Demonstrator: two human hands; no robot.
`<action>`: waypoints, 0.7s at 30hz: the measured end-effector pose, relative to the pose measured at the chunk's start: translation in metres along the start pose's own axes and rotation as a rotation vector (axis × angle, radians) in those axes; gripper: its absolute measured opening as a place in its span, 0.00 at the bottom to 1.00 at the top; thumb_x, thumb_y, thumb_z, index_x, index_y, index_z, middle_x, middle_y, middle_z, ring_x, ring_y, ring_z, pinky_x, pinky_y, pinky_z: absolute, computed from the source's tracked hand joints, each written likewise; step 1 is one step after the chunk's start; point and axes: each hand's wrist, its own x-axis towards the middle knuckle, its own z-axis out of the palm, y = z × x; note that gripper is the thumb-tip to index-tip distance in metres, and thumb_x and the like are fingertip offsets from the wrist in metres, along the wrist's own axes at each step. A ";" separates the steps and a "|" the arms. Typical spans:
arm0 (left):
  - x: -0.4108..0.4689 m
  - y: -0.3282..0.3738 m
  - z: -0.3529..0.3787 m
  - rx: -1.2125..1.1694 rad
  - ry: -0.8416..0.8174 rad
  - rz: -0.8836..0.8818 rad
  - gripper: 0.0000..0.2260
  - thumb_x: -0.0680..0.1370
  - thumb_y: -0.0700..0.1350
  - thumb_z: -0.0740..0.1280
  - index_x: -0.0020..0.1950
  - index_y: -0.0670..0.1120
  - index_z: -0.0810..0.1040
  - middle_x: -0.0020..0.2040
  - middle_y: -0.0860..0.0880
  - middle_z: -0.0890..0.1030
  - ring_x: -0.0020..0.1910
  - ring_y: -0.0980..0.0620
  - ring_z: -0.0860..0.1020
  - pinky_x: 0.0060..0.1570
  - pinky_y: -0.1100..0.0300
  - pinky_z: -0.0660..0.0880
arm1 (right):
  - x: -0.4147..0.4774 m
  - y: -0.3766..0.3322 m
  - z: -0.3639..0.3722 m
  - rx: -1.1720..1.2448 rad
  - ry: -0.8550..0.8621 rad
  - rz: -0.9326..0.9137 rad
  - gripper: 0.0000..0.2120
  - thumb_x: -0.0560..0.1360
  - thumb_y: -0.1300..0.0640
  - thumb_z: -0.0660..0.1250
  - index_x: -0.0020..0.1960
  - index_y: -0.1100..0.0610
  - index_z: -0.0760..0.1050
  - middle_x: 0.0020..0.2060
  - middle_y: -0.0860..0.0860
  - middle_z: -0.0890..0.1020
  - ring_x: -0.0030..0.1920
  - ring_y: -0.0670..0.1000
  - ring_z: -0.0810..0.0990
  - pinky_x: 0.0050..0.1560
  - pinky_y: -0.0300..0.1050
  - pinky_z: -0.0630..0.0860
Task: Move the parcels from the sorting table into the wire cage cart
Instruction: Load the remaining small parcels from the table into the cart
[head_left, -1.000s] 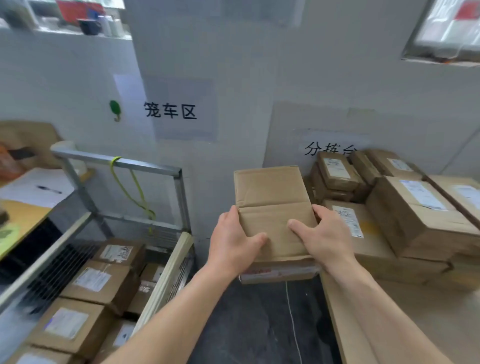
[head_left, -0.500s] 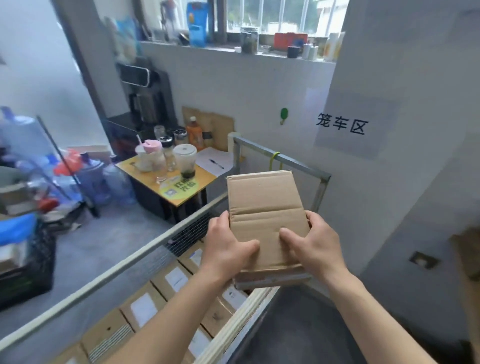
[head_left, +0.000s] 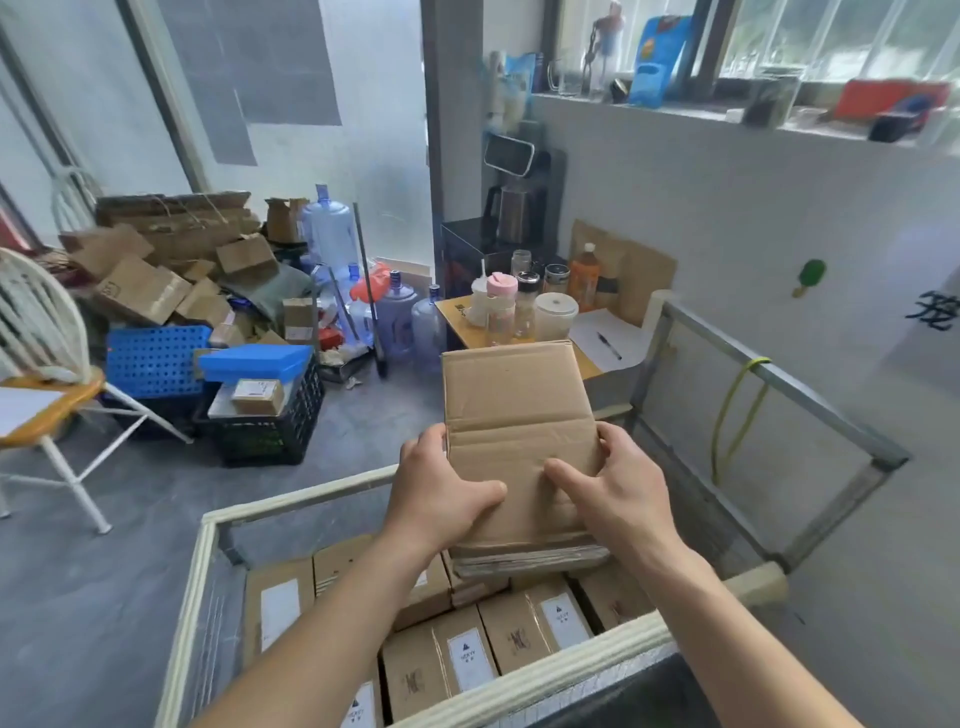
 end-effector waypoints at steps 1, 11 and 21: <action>-0.002 -0.001 -0.001 -0.005 0.023 -0.018 0.32 0.63 0.49 0.80 0.64 0.52 0.73 0.59 0.50 0.74 0.54 0.51 0.76 0.57 0.54 0.77 | 0.003 0.000 0.002 0.008 -0.025 -0.017 0.24 0.69 0.45 0.76 0.62 0.48 0.74 0.50 0.44 0.81 0.50 0.46 0.80 0.49 0.44 0.77; -0.022 0.000 0.008 -0.050 0.159 -0.129 0.31 0.64 0.47 0.81 0.64 0.51 0.72 0.57 0.51 0.80 0.52 0.51 0.80 0.53 0.49 0.80 | 0.023 0.008 0.006 0.015 -0.170 -0.124 0.22 0.70 0.44 0.76 0.57 0.43 0.69 0.46 0.41 0.77 0.47 0.42 0.77 0.47 0.43 0.76; -0.024 -0.016 -0.008 -0.032 0.224 -0.190 0.37 0.65 0.49 0.81 0.71 0.49 0.69 0.59 0.52 0.78 0.54 0.51 0.78 0.53 0.53 0.79 | 0.029 0.001 0.034 0.033 -0.245 -0.138 0.31 0.69 0.42 0.76 0.68 0.47 0.70 0.46 0.38 0.74 0.49 0.43 0.76 0.50 0.44 0.77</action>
